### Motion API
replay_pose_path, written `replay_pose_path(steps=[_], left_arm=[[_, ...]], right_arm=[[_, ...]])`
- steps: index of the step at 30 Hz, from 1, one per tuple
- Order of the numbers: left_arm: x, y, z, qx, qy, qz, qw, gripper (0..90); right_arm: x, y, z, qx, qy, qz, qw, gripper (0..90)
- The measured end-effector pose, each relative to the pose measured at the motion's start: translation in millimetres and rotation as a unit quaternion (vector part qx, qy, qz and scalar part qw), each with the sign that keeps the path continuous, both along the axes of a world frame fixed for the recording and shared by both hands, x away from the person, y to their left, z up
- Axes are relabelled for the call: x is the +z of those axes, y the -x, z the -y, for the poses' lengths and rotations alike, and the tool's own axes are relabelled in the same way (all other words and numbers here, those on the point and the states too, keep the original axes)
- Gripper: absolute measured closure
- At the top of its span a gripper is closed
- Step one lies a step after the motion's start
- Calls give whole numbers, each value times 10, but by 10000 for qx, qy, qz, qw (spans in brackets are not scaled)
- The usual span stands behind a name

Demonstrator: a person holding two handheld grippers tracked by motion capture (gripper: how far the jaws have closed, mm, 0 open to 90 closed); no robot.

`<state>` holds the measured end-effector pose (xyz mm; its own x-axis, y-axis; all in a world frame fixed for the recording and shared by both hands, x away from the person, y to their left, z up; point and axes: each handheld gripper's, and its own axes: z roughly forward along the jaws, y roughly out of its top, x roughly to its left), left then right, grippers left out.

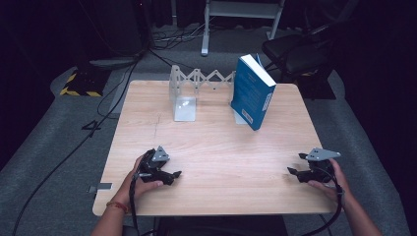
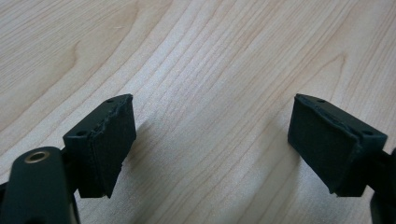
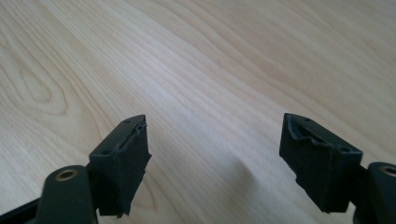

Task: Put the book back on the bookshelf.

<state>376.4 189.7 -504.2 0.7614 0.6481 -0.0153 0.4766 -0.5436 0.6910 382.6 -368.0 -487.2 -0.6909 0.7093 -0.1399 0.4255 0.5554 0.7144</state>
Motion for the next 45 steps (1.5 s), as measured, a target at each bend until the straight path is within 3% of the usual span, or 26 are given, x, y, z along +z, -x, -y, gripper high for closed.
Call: replay_pose_path(steps=[6, 11, 16, 45], left_arm=[[0, 0, 0, 2, 2, -3, 10000, 157], [0, 1, 0, 5, 2, -12, 10000, 156], [0, 7, 3, 48, -2, -13, 10000, 155], [0, 20, 7, 121, -8, -1, 9999, 155]], right_arm=[[-108, 83, 216, -350, -264, -123, 9990, 240], [-163, 118, 361, -590, -593, -252, 9962, 228], [-166, 124, 416, -733, -639, -334, 9947, 207], [-169, 107, 399, -735, -612, -324, 9949, 192]])
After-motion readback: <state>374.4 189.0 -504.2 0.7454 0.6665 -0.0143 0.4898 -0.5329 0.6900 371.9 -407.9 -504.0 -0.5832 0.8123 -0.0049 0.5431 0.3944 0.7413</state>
